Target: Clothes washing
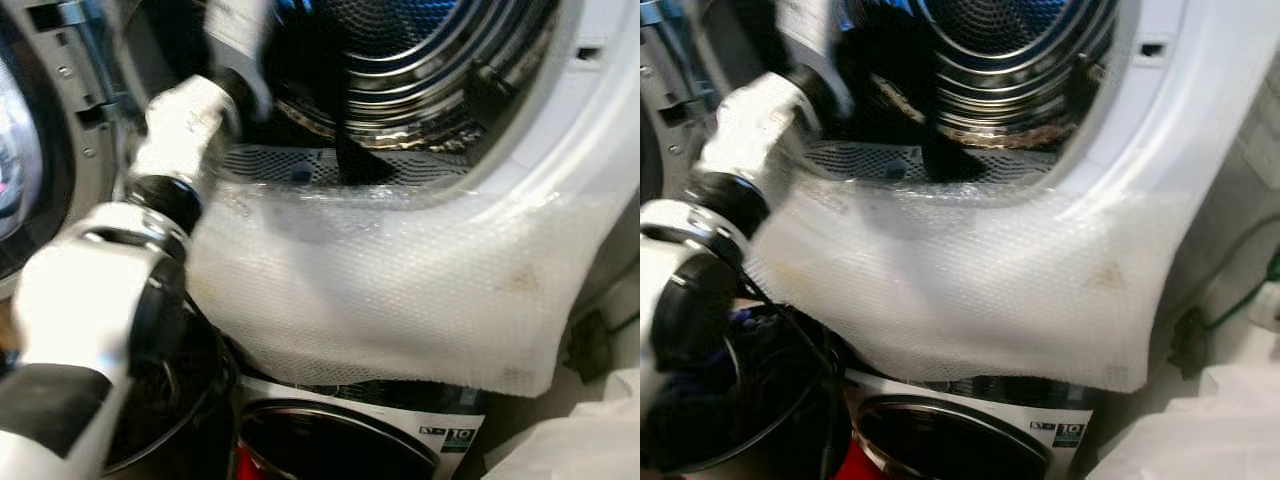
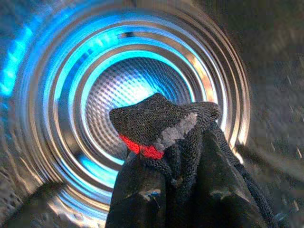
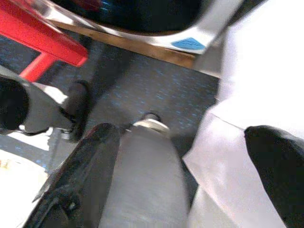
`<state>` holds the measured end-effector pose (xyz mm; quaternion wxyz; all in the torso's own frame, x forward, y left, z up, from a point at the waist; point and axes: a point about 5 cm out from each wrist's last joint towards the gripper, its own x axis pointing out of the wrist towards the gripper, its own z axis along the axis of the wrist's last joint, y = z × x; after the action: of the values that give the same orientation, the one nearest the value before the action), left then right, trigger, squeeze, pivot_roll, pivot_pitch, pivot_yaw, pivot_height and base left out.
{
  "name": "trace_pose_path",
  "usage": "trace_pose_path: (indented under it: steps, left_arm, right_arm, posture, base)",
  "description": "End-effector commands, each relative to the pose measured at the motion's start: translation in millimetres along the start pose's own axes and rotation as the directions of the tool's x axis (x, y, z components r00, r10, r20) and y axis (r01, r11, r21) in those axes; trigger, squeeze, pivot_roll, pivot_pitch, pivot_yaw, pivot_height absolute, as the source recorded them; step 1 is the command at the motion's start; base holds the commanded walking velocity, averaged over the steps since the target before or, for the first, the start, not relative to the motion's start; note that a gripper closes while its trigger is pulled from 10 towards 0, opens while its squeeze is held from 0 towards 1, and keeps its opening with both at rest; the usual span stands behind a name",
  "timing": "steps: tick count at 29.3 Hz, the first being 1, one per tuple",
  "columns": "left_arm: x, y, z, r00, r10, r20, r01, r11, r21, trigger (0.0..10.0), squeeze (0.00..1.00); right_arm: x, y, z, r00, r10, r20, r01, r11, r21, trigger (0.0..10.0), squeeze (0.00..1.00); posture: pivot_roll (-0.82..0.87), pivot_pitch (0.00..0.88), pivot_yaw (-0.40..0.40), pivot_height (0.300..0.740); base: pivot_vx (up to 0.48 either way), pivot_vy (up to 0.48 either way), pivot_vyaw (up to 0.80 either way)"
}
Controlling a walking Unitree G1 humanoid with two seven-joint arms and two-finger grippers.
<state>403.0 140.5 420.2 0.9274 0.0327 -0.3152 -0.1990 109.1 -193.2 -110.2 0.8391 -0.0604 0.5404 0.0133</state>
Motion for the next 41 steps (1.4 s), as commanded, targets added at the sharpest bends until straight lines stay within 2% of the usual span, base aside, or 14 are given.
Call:
trace_pose_path:
  steps: [1, 3, 4, 7, 12, 15, 18, 22, 23, 24, 25, 26, 38, 41]
  left_arm:
    - [-0.4, 2.4, -1, 1.000, 0.007, -0.021, -0.007, 1.000, -0.015, 10.0, 0.00]
    - [-0.3, -2.9, -6, 0.998, -0.047, -0.048, 0.046, 0.998, -0.036, 10.0, 0.00]
    - [-1.3, -11.2, -14, 0.987, -0.134, -0.089, 0.130, 0.990, -0.049, 10.0, 0.00]
    - [-4.7, -21.2, -27, 0.961, -0.239, -0.140, 0.231, 0.970, -0.075, 10.0, 0.00]
    - [-11.4, -34.5, -45, 0.909, -0.362, -0.205, 0.336, 0.930, -0.150, 10.0, 0.00]
    - [-14.4, -40.0, -51, 0.883, -0.414, -0.220, 0.380, 0.907, -0.182, 10.0, 0.00]
    - [-16.4, -41.9, -55, 0.870, -0.430, -0.242, 0.400, 0.901, -0.167, 10.0, 0.00]
    - [-12.4, -35.9, -48, 0.899, -0.372, -0.231, 0.345, 0.926, -0.150, 10.0, 0.00]
    - [-11.3, -34.1, -46, 0.907, -0.357, -0.225, 0.330, 0.932, -0.147, 10.0, 0.21]
    - [-8.5, -28.7, -41, 0.930, -0.298, -0.214, 0.272, 0.952, -0.144, 10.0, 0.85]
    - [-8.5, -28.7, -41, 0.930, -0.298, -0.214, 0.272, 0.952, -0.144, 10.0, 0.85]
    - [-7.2, -25.0, -38, 0.943, -0.261, -0.208, 0.235, 0.962, -0.141, 10.0, 0.98]
    - [-11.4, -28.2, -46, 0.921, -0.304, -0.246, 0.271, 0.950, -0.157, 10.0, 1.00]
    - [-13.7, -34.0, -49, 0.881, -0.390, -0.267, 0.353, 0.919, -0.178, 10.0, 1.00]
  right_arm:
    - [-4.1, 6.6, -24, 0.997, 0.013, -0.078, -0.012, 1.000, 0.020, 10.0, 0.00]
    - [-4.6, 6.5, -26, 0.997, 0.013, -0.079, -0.011, 1.000, 0.020, 10.0, 0.00]
    - [-5.0, 6.5, -27, 0.997, 0.011, -0.077, -0.010, 1.000, 0.019, 10.0, 0.00]
    - [-5.2, 6.6, -27, 0.997, 0.007, -0.073, -0.005, 1.000, 0.019, 10.0, 0.00]
    - [-5.3, 7.2, -28, 0.998, 0.006, -0.068, -0.006, 1.000, 0.012, 10.0, 0.00]
    - [-5.2, 7.2, -27, 0.998, 0.003, -0.069, -0.002, 1.000, 0.009, 10.0, 0.00]
    - [-4.8, 7.6, -26, 0.998, 0.002, -0.065, -0.001, 1.000, 0.009, 10.0, 0.00]
    - [-4.1, 8.2, -23, 0.998, 0.008, -0.060, -0.008, 1.000, 0.006, 10.0, 0.00]
    - [-4.0, 8.2, -23, 0.998, 0.008, -0.059, -0.008, 1.000, 0.006, 10.0, 0.00]
    - [-3.8, 8.5, -22, 0.998, 0.010, -0.058, -0.010, 1.000, 0.006, 10.0, 0.00]
    - [-3.8, 8.5, -22, 0.998, 0.010, -0.058, -0.010, 1.000, 0.006, 10.0, 0.00]
    - [-3.5, 9.1, -21, 0.998, 0.015, -0.058, -0.015, 1.000, 0.003, 10.0, 0.00]
    - [-2.8, 11.4, -19, 0.998, 0.022, -0.055, -0.022, 1.000, -0.005, 10.0, 0.00]
    - [-2.8, 11.3, -19, 0.998, 0.023, -0.057, -0.024, 1.000, -0.007, 10.0, 0.00]
  posture:
    - [-0.04, 0.000, 0.083, 0.740]
    - [-0.04, 0.000, 0.083, 0.740]
    - [-0.04, 0.000, 0.083, 0.740]
    - [-0.04, 0.000, 0.081, 0.740]
    - [-0.04, 0.000, 0.075, 0.740]
    - [-0.03, 0.000, 0.075, 0.740]
    - [-0.03, 0.000, 0.073, 0.740]
    - [-0.02, 0.000, 0.073, 0.740]
    - [-0.02, 0.000, 0.073, 0.740]
    - [-0.02, 0.000, 0.074, 0.740]
    - [-0.02, 0.000, 0.074, 0.740]
    - [-0.01, 0.000, 0.074, 0.740]
    - [-0.01, 0.000, 0.074, 0.740]
    - [-0.01, 0.000, 0.074, 0.740]
  base:
    - [0.000, 0.000, 0.00]
    - [0.000, 0.000, 0.00]
    - [0.000, 0.000, 0.00]
    - [0.000, 0.000, 0.00]
    - [0.000, 0.000, 0.00]
    - [0.000, 0.000, 0.00]
    - [0.000, 0.000, 0.00]
    - [0.000, 0.000, 0.00]
    - [0.000, 0.000, 0.00]
    - [0.000, 0.000, 0.00]
    - [0.000, 0.000, 0.00]
    - [0.000, 0.000, 0.00]
    - [0.000, 0.000, 0.00]
    - [0.000, 0.000, 0.00]
